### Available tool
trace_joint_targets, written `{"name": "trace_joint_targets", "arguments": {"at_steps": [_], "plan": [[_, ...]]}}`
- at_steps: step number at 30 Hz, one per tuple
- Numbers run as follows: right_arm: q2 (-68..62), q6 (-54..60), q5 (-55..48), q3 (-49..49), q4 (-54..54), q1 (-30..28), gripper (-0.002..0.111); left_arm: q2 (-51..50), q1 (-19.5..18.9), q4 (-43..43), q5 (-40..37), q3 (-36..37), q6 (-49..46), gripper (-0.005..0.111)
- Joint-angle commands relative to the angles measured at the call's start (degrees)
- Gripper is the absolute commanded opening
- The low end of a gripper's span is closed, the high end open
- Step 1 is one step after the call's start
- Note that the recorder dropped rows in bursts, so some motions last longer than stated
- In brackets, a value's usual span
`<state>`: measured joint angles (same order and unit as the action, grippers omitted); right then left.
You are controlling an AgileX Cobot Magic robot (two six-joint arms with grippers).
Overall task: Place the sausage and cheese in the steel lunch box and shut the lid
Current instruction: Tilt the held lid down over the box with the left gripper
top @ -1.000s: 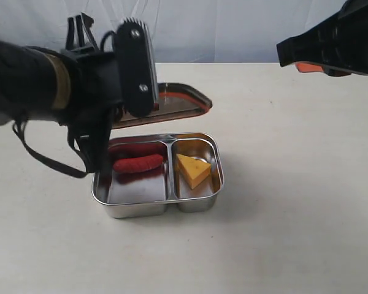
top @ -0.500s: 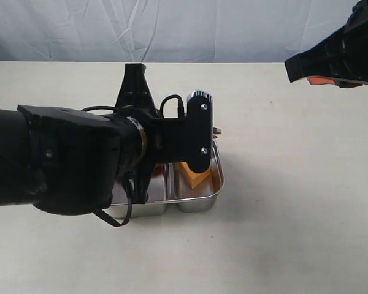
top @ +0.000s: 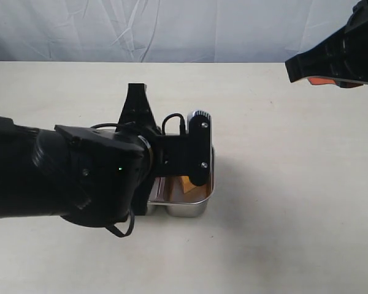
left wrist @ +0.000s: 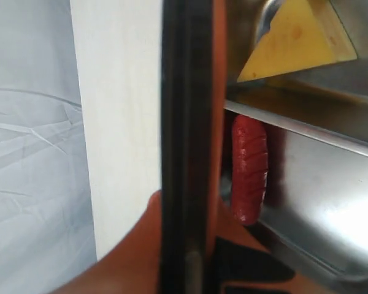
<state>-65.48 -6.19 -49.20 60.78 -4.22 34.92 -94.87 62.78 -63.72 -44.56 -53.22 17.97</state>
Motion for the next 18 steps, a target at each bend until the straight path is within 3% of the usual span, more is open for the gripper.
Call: {"name": "trace_joint_targets", "arguments": {"at_steps": [1, 18], "plan": [[0.31, -0.05, -0.16, 0.05, -0.62, -0.22, -0.001, -0.22, 0.17, 6.62, 2.01, 0.37, -0.61, 0.0], [0.31, -0.05, -0.17, 0.05, -0.62, -0.22, -0.001, -0.85, 0.17, 16.78, 4.19, 1.22, -6.84, 0.0]]}}
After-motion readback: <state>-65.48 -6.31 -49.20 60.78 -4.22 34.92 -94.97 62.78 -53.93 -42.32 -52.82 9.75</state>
